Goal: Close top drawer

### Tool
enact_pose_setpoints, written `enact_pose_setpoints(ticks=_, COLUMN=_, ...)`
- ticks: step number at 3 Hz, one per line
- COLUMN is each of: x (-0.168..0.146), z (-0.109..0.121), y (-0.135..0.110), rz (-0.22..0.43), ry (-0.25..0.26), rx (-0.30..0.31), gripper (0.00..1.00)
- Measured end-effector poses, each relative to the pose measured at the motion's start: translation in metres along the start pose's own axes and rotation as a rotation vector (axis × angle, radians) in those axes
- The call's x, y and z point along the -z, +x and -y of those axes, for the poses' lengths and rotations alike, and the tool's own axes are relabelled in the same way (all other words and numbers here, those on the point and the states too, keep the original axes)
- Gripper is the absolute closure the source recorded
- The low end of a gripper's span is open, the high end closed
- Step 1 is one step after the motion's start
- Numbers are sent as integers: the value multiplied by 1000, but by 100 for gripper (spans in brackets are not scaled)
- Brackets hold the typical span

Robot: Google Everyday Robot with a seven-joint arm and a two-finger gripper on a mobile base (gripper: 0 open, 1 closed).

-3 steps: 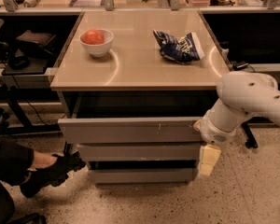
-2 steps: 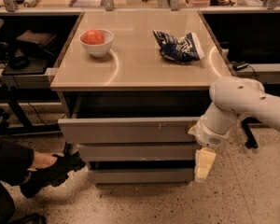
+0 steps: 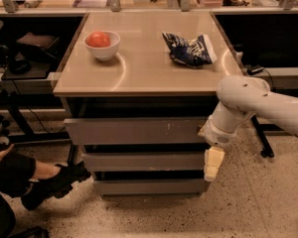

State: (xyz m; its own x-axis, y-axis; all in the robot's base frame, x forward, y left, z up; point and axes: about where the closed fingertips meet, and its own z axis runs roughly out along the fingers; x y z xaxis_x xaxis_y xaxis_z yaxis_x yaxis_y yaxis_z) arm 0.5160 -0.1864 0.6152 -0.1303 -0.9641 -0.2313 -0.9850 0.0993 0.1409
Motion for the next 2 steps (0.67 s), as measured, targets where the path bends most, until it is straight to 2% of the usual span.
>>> enact_pose_setpoints(ticks=1, x=27, z=38, y=1, rz=26, ry=60, rx=-43, gripper=0)
enact_pose_setpoints(ticks=2, x=27, z=38, y=1, rz=26, ry=60, rx=-43, gripper=0)
